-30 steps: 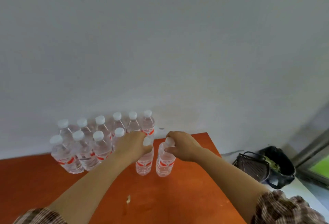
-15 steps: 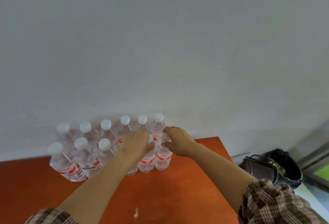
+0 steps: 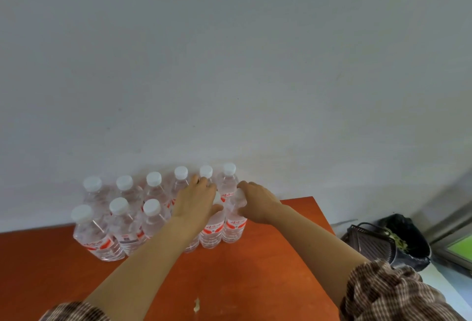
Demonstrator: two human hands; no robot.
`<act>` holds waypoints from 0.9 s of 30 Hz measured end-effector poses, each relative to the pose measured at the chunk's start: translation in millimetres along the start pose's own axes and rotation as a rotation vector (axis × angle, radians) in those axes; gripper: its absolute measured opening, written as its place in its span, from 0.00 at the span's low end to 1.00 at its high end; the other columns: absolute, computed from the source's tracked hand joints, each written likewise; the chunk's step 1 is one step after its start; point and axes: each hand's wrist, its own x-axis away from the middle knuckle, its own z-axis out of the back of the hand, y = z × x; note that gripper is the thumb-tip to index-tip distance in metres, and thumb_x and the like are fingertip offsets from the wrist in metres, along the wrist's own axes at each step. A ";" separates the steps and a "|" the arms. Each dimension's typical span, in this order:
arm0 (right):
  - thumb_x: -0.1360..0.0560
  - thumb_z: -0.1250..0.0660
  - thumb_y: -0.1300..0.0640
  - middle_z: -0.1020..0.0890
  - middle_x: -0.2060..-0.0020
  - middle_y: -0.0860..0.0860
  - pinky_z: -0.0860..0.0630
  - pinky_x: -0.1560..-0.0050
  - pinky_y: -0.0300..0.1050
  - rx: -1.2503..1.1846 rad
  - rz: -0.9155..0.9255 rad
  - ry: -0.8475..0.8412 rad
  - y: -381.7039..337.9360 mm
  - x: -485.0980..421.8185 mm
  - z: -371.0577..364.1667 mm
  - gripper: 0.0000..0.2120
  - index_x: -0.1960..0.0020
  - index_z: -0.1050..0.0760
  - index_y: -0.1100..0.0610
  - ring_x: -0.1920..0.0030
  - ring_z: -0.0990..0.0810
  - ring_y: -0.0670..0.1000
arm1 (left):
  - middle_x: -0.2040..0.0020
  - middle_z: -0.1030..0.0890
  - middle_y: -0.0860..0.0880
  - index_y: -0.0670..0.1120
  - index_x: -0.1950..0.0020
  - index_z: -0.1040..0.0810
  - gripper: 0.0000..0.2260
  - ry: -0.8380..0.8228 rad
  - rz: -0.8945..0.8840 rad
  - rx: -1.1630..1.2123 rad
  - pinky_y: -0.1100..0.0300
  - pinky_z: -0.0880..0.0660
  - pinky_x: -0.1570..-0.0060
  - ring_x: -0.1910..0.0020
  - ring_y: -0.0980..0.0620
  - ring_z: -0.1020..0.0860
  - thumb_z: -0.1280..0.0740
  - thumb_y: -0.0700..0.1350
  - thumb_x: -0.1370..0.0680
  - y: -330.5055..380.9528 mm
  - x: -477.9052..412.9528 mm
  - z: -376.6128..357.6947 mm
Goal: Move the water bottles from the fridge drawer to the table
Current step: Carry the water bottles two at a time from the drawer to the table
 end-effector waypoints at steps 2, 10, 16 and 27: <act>0.27 0.32 0.55 0.24 0.44 0.55 0.28 0.54 0.45 -0.041 -0.016 0.018 1.9 4.1 -2.5 0.23 0.35 0.34 0.56 0.47 0.24 0.55 | 0.41 0.25 0.50 0.48 0.36 0.29 0.21 -0.012 -0.006 0.015 0.57 0.27 0.47 0.39 0.50 0.32 0.37 0.60 0.24 -0.2 2.0 2.2; 0.25 0.33 0.51 0.27 0.35 0.53 0.25 0.46 0.48 -0.150 -0.095 0.176 22.4 53.1 1.6 0.28 0.29 0.38 0.54 0.40 0.24 0.55 | 0.38 0.28 0.48 0.48 0.31 0.33 0.20 0.080 -0.068 0.104 0.54 0.30 0.42 0.36 0.47 0.34 0.42 0.54 0.20 38.6 5.5 21.5; 0.24 0.36 0.48 0.29 0.35 0.52 0.27 0.43 0.49 -0.080 -0.236 0.333 83.3 140.3 11.8 0.26 0.30 0.37 0.55 0.37 0.28 0.55 | 0.37 0.29 0.48 0.47 0.33 0.30 0.17 0.052 -0.180 0.229 0.52 0.31 0.42 0.36 0.47 0.34 0.42 0.50 0.21 130.0 13.7 22.6; 0.24 0.39 0.43 0.29 0.35 0.53 0.32 0.38 0.56 0.065 -0.690 0.476 210.4 432.5 -11.0 0.26 0.31 0.37 0.54 0.35 0.32 0.57 | 0.36 0.29 0.45 0.46 0.32 0.31 0.18 -0.026 -0.513 0.283 0.52 0.29 0.43 0.36 0.45 0.33 0.44 0.49 0.21 383.8 129.6 57.1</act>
